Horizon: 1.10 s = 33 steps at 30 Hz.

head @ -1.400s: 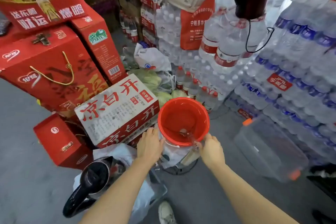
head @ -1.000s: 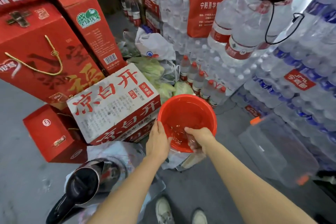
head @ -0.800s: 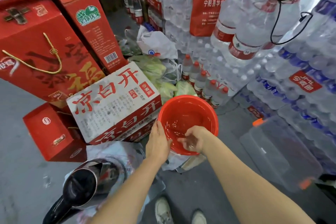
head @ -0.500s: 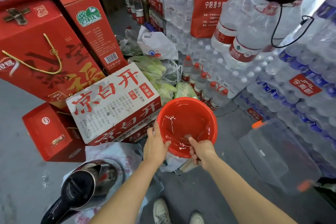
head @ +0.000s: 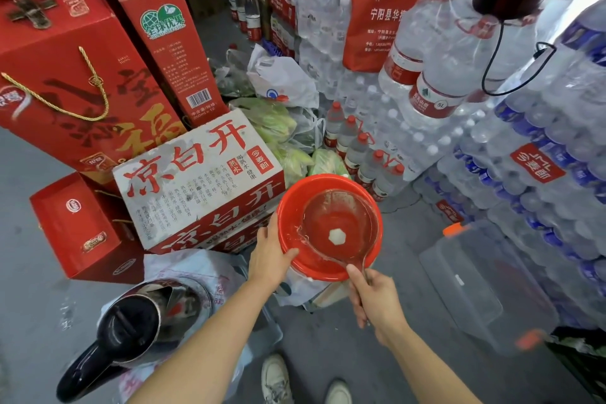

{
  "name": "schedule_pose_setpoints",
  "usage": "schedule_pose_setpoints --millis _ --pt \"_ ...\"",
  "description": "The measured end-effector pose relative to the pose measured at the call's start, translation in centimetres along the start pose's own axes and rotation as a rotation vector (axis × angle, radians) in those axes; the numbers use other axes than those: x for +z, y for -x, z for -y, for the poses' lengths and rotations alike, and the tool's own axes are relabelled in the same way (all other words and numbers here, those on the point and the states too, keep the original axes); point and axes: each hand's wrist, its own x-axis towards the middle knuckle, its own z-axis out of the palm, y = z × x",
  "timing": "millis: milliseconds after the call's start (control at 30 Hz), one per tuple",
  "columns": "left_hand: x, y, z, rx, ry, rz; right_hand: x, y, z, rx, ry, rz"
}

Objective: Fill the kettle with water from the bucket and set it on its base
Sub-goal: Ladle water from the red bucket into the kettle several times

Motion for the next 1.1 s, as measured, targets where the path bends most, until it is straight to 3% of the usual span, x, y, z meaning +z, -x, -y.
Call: schedule_pose_setpoints --millis 300,833,1100 --pt "-0.3 -0.3 0.2 0.015 -0.033 0.024 -0.6 1.3 0.8 -0.044 -0.047 0.011" --pt "-1.0 0.0 0.5 0.118 -0.373 0.04 0.4 2.9 0.8 -0.134 -0.076 0.043" --pt "-3.4 4.2 4.3 0.303 -0.678 -0.103 -0.5 3.6 0.4 -0.157 -0.048 0.076"
